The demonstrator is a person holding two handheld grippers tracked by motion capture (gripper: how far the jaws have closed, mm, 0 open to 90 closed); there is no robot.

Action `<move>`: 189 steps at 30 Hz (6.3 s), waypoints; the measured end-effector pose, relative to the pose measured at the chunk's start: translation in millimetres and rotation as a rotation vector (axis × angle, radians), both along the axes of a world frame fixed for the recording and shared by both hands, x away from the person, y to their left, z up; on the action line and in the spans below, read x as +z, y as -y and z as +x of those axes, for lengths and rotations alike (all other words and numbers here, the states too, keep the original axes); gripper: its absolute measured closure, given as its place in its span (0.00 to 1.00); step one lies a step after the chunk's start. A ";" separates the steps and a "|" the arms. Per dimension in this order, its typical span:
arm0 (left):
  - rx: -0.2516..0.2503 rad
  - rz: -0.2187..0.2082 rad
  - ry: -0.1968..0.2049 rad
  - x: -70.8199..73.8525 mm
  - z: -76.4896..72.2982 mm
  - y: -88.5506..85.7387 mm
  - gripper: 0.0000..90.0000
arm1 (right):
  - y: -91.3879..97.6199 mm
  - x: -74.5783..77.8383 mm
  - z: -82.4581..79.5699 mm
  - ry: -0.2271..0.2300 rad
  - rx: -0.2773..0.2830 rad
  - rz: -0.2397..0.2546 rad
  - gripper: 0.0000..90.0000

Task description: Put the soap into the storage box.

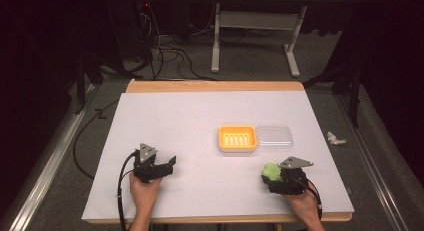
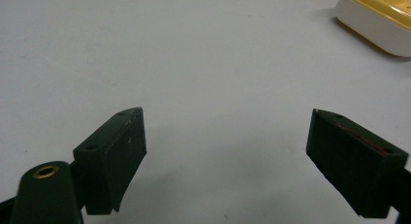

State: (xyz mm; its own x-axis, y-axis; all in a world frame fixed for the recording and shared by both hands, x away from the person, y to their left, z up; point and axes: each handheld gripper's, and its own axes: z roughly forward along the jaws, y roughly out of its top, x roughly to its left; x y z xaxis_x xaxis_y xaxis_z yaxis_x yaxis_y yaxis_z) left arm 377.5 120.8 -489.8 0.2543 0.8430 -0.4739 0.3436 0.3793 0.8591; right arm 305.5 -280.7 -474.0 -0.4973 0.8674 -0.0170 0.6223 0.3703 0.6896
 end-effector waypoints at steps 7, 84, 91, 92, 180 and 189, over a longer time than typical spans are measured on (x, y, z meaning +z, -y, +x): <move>0.000 0.001 0.001 -0.1 -0.1 0.1 0.16 | 3.9 6.1 -1.0 0.011 -0.002 0.017 0.30; -0.002 -0.003 -0.001 0.0 0.1 -0.2 0.16 | -55.2 70.2 107.0 -0.006 0.024 0.094 0.30; 0.001 -0.006 0.002 0.3 0.0 -0.7 0.16 | -63.7 60.1 116.7 -0.040 0.016 0.065 0.30; 0.001 -0.006 0.002 0.3 0.0 -0.7 0.16 | -63.7 60.1 116.7 -0.040 0.016 0.065 0.30; -0.004 -0.005 0.000 0.2 0.1 -0.5 0.16 | 43.0 60.6 40.2 0.148 -0.121 0.201 0.39; -0.003 -0.004 0.003 0.2 -0.2 -0.3 0.16 | 56.9 36.5 24.4 0.134 -0.162 0.201 0.39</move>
State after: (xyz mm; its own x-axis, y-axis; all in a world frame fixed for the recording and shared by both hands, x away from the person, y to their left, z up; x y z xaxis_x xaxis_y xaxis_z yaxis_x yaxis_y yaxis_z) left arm 377.3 121.1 -489.6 0.2584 0.8401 -0.4769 0.3426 0.3819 0.8584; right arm 329.8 -337.7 -437.4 -0.3573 0.9279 0.1068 0.5603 0.1214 0.8194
